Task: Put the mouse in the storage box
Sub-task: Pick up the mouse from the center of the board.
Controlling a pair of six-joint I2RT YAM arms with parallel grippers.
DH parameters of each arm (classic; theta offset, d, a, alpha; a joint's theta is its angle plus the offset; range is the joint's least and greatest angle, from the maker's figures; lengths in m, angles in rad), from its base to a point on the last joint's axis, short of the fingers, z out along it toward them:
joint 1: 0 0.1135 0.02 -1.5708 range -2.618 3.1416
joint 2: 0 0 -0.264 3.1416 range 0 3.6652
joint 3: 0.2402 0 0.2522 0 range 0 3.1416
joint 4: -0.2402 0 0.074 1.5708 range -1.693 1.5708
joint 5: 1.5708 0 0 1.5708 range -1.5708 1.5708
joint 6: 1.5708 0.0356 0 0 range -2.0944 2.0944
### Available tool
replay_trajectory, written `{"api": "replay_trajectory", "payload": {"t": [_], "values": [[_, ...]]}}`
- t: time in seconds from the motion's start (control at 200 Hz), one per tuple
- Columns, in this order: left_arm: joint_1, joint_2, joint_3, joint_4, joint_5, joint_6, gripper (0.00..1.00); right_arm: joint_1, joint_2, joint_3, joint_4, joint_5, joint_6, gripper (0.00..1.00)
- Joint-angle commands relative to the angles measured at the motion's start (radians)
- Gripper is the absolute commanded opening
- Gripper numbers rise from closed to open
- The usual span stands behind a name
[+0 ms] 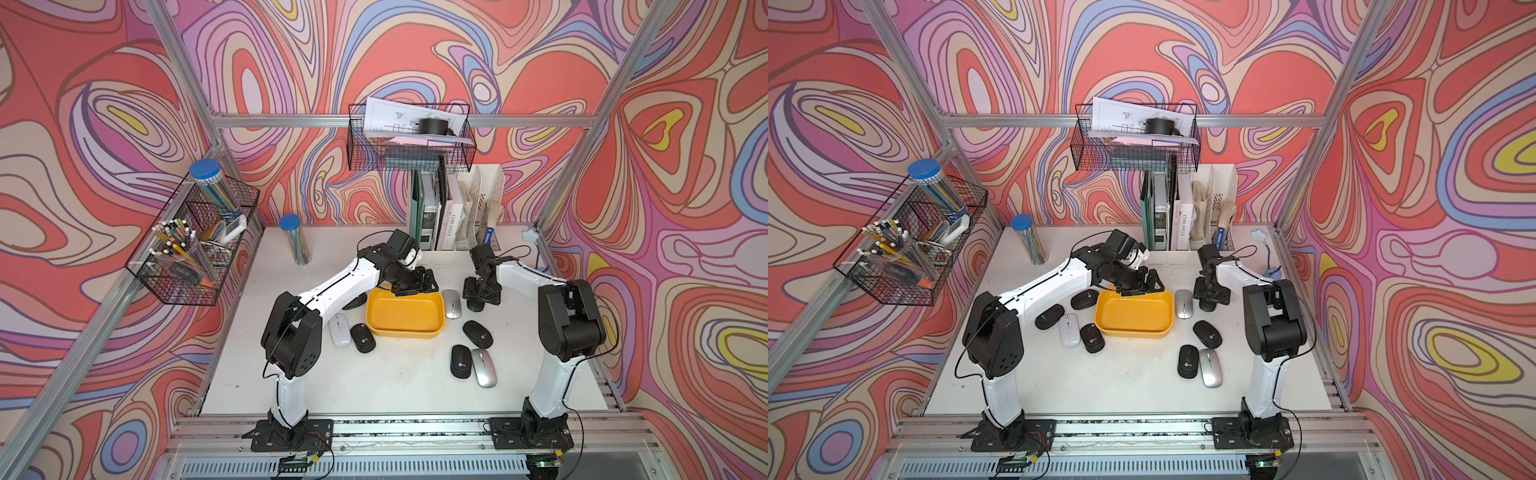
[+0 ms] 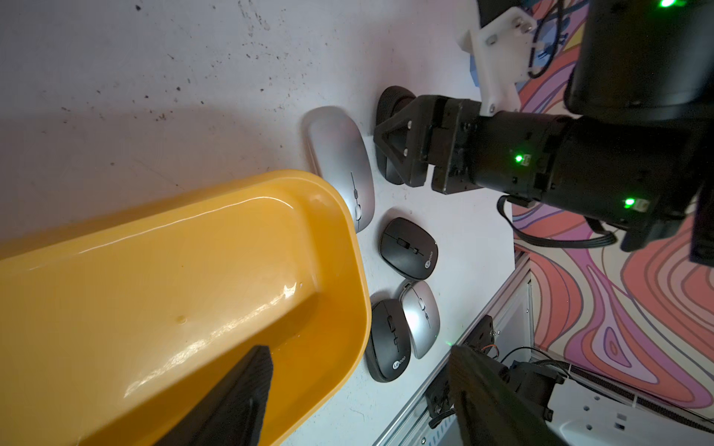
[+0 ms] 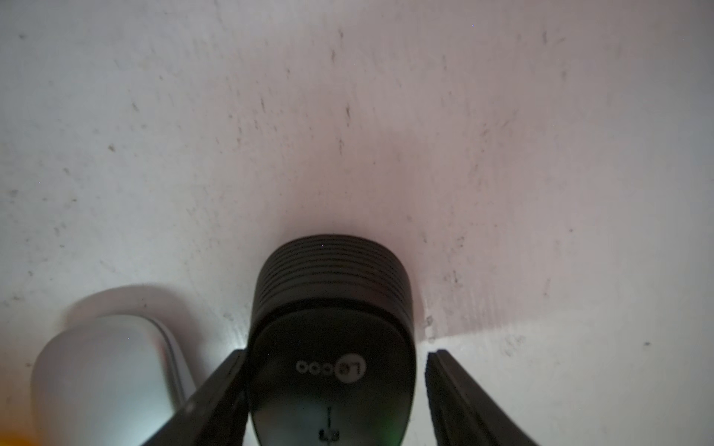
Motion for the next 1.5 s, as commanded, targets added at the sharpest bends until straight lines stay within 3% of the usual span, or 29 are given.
{"api": "replay_trajectory", "payload": {"t": [0.0, 0.215, 0.32, 0.396, 1.007, 1.242, 1.497], "values": [[-0.015, 0.029, 0.03, -0.043, -0.016, 0.013, 0.78, -0.007, 0.02, -0.024, 0.011, -0.012, 0.032, 0.69], [-0.035, 0.038, 0.033, -0.076, -0.04, 0.018, 0.78, -0.007, 0.026, -0.032, 0.003, -0.001, 0.044, 0.67], [-0.04, 0.041, 0.026, -0.079, -0.042, 0.012, 0.79, -0.007, 0.032, -0.036, 0.004, 0.0, 0.038, 0.53], [-0.043, 0.038, 0.021, -0.08, -0.045, 0.012, 0.79, -0.007, 0.01, -0.059, 0.024, 0.004, 0.036, 0.49], [-0.042, -0.009, -0.006, -0.103, -0.113, 0.023, 0.79, 0.013, -0.259, -0.076, -0.024, 0.05, -0.032, 0.46], [-0.022, -0.076, -0.069, -0.123, -0.137, 0.061, 0.82, 0.111, -0.336, -0.025, -0.11, 0.044, -0.05, 0.47], [0.119, -0.205, -0.232, -0.126, -0.131, 0.056, 0.82, 0.306, -0.325, 0.045, -0.14, 0.026, 0.016, 0.47]]}}
